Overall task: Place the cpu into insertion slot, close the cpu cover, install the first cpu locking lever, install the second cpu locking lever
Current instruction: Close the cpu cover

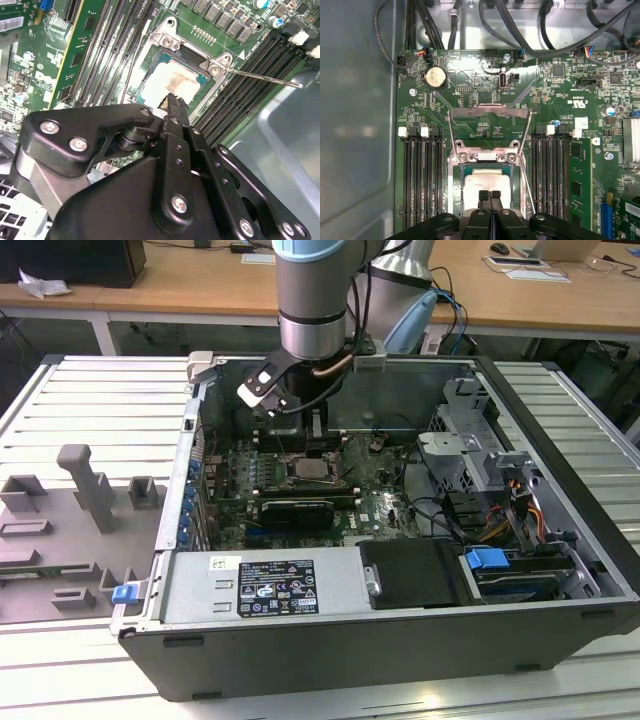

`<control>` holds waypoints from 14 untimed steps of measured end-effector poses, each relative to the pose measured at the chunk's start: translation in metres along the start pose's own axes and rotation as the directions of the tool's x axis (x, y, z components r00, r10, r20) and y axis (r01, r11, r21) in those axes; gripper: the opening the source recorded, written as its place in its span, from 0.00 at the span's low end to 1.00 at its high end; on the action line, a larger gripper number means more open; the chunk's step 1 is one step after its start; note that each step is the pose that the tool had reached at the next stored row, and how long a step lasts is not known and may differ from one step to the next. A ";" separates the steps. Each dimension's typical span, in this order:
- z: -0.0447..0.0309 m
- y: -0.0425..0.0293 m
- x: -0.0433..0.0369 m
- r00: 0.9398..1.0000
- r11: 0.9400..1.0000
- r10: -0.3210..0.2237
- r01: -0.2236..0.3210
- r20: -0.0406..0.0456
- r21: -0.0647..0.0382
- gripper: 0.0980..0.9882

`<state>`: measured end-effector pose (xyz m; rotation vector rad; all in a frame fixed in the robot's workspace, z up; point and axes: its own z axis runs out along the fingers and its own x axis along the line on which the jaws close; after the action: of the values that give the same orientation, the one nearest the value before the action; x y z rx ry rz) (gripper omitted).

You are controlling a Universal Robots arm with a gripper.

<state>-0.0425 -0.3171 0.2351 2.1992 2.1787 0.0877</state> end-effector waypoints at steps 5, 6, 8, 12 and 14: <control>-0.0025 0.0096 0.0001 1.000 1.000 0.000 0.000 0.001 0.005 0.01; -0.0103 0.0102 0.0002 1.000 1.000 0.000 0.000 0.000 0.006 0.01; -0.0120 0.0188 0.0003 1.000 1.000 0.000 0.000 0.000 0.009 0.01; -0.0187 0.0378 0.0005 1.000 1.000 0.000 0.000 0.001 0.025 0.01; -0.0187 0.0395 0.0005 1.000 1.000 0.000 0.000 0.001 0.027 0.01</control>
<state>-0.0045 -0.3171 0.2566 2.2129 2.1922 0.0582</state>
